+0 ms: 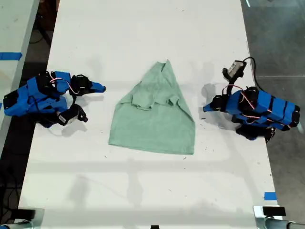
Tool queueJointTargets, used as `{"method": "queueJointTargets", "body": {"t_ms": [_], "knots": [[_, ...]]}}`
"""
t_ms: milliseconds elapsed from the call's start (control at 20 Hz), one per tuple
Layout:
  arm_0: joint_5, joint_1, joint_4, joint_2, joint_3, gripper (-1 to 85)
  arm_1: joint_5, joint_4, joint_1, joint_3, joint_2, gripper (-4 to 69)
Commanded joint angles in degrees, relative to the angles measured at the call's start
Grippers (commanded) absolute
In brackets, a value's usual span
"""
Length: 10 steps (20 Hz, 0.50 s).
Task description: Fold t shirt
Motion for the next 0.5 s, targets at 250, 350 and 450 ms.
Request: {"method": "queueJointTargets", "body": {"t_ms": [250,350,450], "knots": [[-0.97,-0.26,0.62,0.44,-0.44,0.0,0.88,-1.23,0.35,0.88,0.44,-0.4],[-0.88,-0.44,0.62,0.44,-0.44,0.0,0.88,-1.23,0.18,0.79,0.44,-0.4],[-0.88,-0.26,0.7,0.44,-0.53,0.0,1.41,-1.14,0.18,0.79,0.44,-0.4]]}}
